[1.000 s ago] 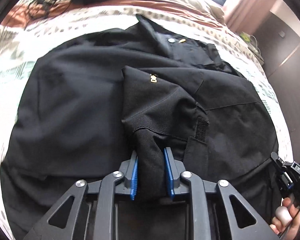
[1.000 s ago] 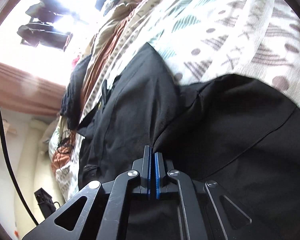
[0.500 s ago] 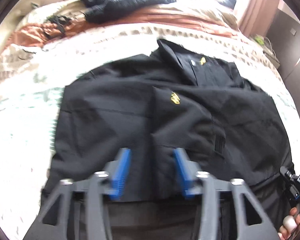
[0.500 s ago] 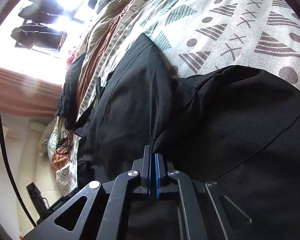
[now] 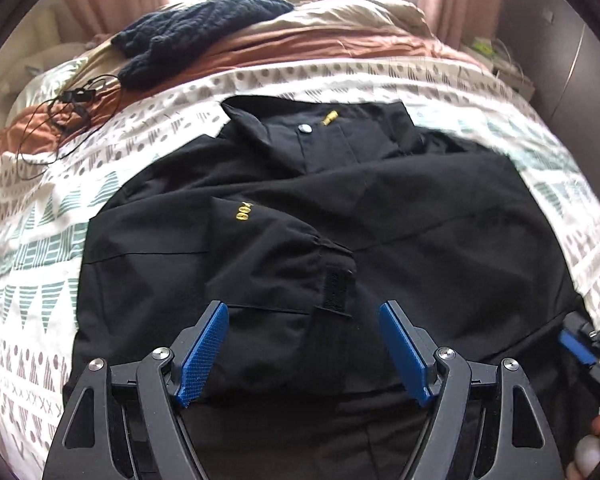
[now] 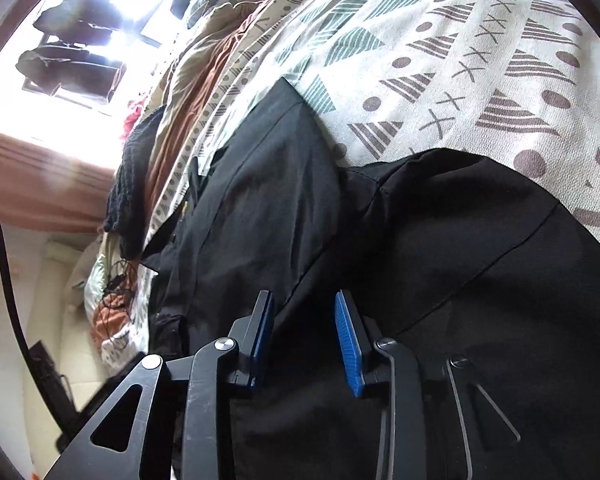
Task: Fold large clothes
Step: 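Open both tools and lift them off the folded jacket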
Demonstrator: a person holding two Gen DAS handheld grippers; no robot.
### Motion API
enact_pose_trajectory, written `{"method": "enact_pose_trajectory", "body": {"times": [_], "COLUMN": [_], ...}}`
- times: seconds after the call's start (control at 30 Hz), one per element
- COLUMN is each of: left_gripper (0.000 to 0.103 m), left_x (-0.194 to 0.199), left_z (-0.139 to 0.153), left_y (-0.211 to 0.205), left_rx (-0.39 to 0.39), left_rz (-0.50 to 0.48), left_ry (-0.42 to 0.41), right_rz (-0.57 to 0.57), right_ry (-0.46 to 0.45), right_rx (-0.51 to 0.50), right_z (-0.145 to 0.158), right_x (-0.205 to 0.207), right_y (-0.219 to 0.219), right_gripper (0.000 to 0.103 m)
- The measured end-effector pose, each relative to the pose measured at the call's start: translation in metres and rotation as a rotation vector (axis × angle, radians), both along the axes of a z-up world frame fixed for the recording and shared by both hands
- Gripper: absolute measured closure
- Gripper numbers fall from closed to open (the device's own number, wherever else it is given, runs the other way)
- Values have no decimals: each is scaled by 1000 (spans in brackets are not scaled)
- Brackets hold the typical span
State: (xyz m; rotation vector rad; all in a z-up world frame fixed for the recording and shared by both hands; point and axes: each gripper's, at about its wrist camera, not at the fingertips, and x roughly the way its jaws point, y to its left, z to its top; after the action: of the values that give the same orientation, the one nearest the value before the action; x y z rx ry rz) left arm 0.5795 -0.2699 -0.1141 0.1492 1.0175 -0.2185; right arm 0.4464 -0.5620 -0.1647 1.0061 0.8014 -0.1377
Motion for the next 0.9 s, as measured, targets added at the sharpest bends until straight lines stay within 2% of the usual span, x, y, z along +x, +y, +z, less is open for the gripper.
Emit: {"method": "enact_pose_trajectory", "body": {"times": [0.2, 0.33, 0.43, 0.57, 0.73, 0.9], "left_gripper": [24, 24, 25, 26, 26, 26], "left_x": [7, 10, 11, 11, 13, 12], "left_z": [-28, -39, -33, -7, 28, 44], "left_y": [-24, -22, -12, 16, 70, 131], "left_rx": [208, 285, 295, 292, 286, 266], "left_rz": [18, 20, 26, 55, 131, 217], "left_ry": [-14, -19, -32, -71, -102, -91], "right_rz": [11, 35, 59, 82, 85, 90], "right_ry": [-20, -21, -27, -31, -29, -30], "right_rx": [6, -6, -23, -30, -30, -38], "right_z": [3, 5, 11, 12, 12, 12], "right_x": [2, 7, 10, 12, 12, 14], "right_y": [-3, 3, 10, 16, 21, 25], "right_gripper": [71, 71, 71, 71, 71, 71]}}
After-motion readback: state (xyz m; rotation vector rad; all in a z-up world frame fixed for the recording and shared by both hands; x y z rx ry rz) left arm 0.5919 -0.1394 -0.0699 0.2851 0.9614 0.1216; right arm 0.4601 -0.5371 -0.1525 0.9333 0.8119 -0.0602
